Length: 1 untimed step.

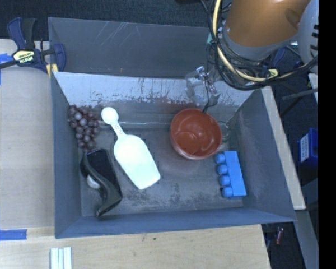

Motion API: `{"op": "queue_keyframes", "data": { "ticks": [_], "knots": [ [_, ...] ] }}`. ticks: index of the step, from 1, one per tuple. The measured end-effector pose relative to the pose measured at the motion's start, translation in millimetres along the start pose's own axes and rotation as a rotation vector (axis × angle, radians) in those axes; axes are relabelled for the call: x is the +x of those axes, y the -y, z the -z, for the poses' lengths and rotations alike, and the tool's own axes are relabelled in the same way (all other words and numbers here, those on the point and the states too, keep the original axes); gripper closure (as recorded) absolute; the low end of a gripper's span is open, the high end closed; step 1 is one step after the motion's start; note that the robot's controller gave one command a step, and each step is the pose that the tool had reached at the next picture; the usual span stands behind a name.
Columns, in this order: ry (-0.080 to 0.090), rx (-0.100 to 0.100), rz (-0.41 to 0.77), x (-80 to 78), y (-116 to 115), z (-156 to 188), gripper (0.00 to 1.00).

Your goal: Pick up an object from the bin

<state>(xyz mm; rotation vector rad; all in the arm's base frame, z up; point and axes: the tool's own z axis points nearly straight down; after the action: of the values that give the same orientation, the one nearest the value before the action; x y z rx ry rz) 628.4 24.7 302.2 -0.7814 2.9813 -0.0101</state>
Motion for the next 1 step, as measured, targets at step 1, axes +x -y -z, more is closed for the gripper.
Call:
{"op": "queue_keyframes", "data": {
  "ticks": [1],
  "knots": [
    [0.001, -0.001, -0.032, 28.3, -45.9, -40.6, 1.0]
  ]
}}
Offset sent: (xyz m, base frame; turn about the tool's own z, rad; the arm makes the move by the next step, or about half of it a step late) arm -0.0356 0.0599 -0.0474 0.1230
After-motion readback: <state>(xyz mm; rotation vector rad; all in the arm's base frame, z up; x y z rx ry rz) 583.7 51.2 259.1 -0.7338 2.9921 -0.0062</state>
